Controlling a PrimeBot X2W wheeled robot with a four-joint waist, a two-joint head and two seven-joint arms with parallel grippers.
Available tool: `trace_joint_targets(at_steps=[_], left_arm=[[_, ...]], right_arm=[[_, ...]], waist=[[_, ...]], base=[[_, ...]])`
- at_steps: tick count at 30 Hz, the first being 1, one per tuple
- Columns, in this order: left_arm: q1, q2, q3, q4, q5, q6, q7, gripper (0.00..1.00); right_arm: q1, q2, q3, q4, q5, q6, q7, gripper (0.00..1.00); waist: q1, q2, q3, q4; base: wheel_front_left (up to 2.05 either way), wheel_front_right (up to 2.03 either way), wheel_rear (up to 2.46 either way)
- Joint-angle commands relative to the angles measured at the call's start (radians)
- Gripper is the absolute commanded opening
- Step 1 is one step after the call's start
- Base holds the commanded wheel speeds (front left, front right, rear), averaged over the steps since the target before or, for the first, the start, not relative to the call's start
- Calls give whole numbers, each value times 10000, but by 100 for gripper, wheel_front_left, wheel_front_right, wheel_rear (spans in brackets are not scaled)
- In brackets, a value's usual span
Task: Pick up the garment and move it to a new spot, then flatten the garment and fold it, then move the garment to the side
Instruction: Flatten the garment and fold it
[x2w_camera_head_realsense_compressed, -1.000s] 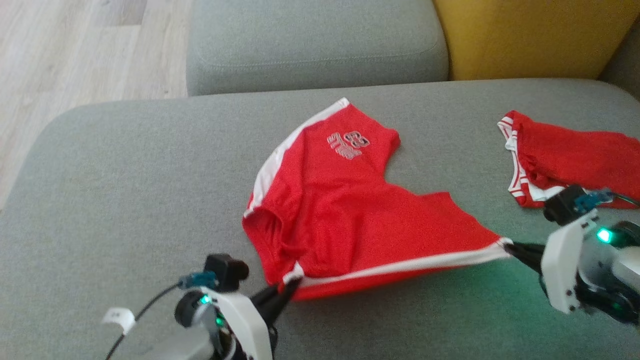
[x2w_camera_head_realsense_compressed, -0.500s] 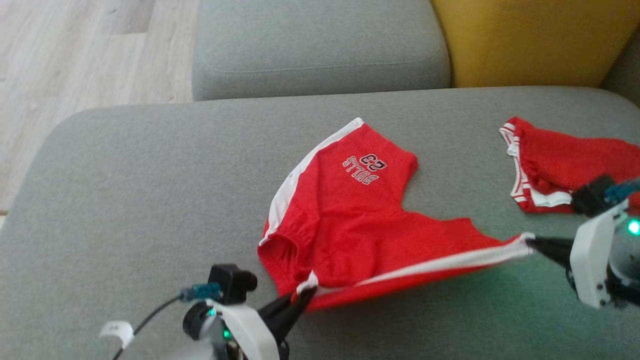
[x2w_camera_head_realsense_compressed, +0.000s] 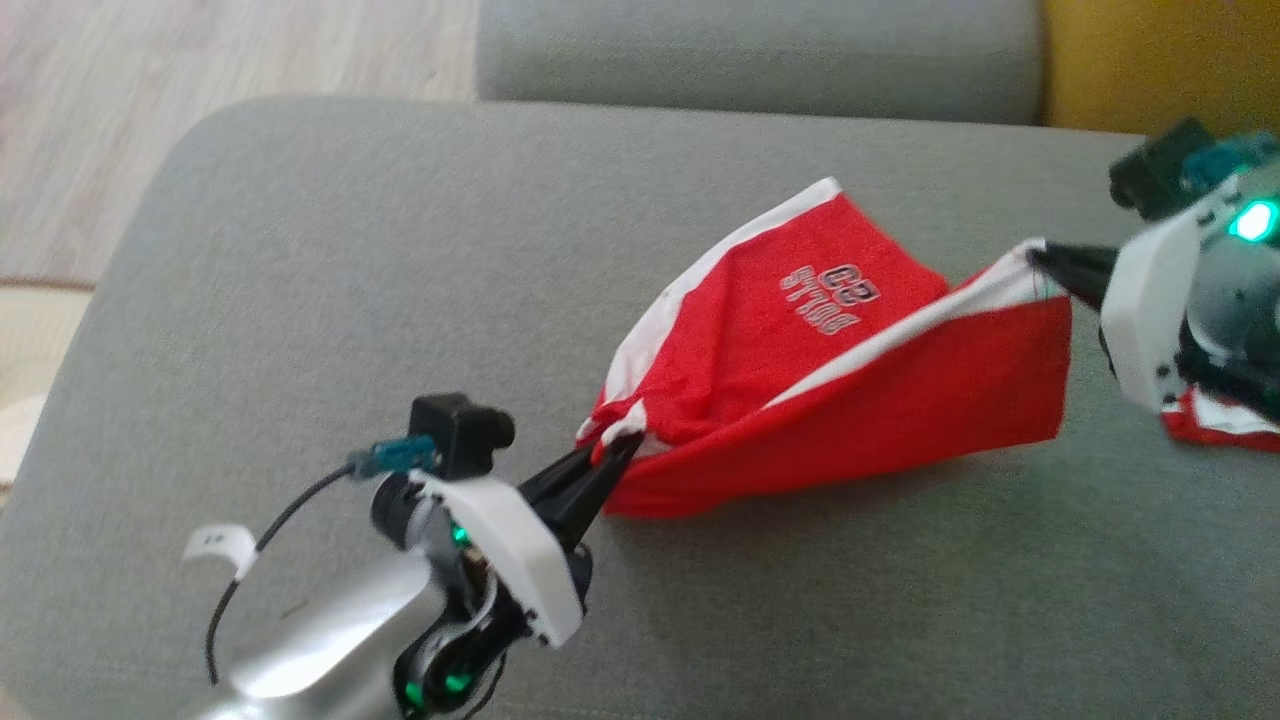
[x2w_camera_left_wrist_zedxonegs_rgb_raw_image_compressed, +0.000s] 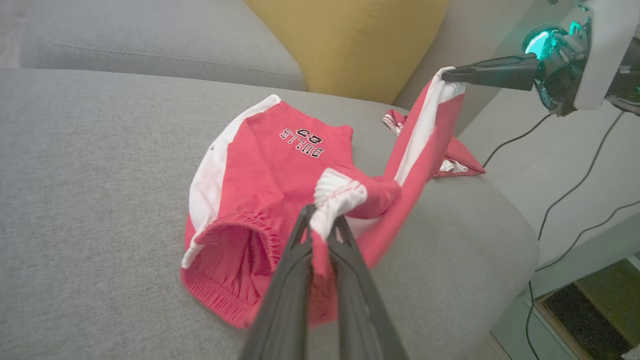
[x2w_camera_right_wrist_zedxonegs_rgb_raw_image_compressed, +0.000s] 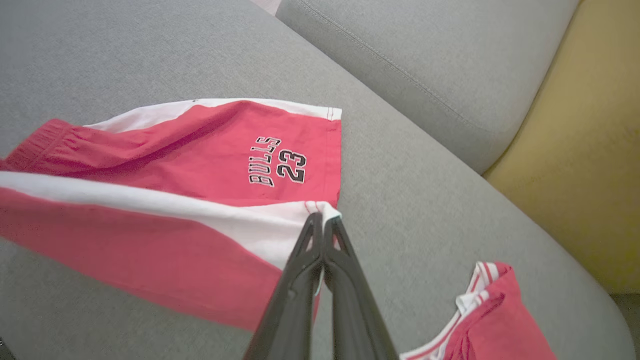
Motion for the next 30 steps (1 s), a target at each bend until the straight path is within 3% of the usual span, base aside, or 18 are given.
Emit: trace_joint_targets(at_steps=[1,9,19,30], left_arm=[[-721,2,508,-128,-1,-45,-47,0],[-1562,-987,687,1162,-176,-174,11,0],[-2663,-2402,724,3132,-9,-319,-315,0],[-3397,-3321,739,4957,137,-773,-893,0]], right_arm=[[-306,-64,-166,38,-221,65,57,0],[-1753,425,303,1092,-1061,65,-134,0],[-2836,711,811,2548,-1264,65,-910,0],[-3605,1097,1171,3568,-1456,65,-1238,0]], waist=[[0,0,439,423],[0,0,1389,1042],[0,0,2314,1652],[0,0,3037,2004]], base=[[0,0,0],[0,0,0],[0,0,0],[0,0,0]])
